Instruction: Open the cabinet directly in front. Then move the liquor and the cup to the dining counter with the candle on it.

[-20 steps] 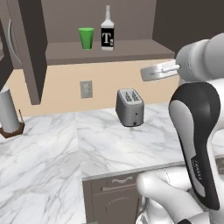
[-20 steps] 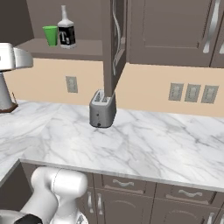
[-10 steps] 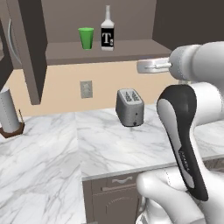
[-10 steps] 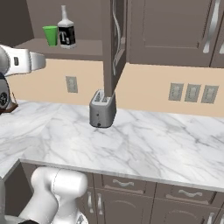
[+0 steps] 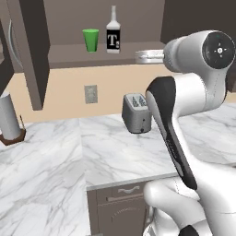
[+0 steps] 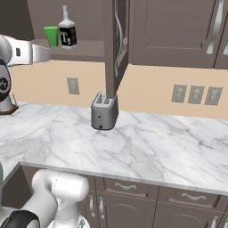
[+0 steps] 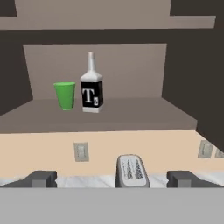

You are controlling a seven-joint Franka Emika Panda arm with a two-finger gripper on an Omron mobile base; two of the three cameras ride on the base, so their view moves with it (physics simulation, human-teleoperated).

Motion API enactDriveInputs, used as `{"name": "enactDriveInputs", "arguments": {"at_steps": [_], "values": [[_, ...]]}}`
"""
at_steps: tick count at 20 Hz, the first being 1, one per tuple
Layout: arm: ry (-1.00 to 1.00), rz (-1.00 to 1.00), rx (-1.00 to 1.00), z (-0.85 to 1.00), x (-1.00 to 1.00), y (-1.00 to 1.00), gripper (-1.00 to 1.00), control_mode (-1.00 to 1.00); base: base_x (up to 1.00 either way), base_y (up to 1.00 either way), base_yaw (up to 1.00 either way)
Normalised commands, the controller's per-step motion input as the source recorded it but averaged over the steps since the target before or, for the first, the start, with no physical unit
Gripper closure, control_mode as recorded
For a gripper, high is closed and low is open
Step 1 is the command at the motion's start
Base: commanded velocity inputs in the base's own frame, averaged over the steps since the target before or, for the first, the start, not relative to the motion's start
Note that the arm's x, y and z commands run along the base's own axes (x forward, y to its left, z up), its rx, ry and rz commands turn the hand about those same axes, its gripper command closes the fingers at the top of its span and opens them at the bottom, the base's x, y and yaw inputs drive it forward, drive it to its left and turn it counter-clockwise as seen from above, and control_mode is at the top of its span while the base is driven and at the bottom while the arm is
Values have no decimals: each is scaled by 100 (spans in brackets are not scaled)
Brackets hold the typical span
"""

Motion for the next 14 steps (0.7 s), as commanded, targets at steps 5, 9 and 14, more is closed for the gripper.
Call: {"name": "enactDriveInputs", "arguments": {"at_steps": [5, 9, 14], "values": [[2, -9, 0, 6, 31, 0, -100, -100, 0, 0, 0], [2, -6, 0, 0, 32, -1, -100, -100, 0, 0, 0], [5, -4, 0, 7, 29, -2, -100, -100, 0, 0, 0]]}}
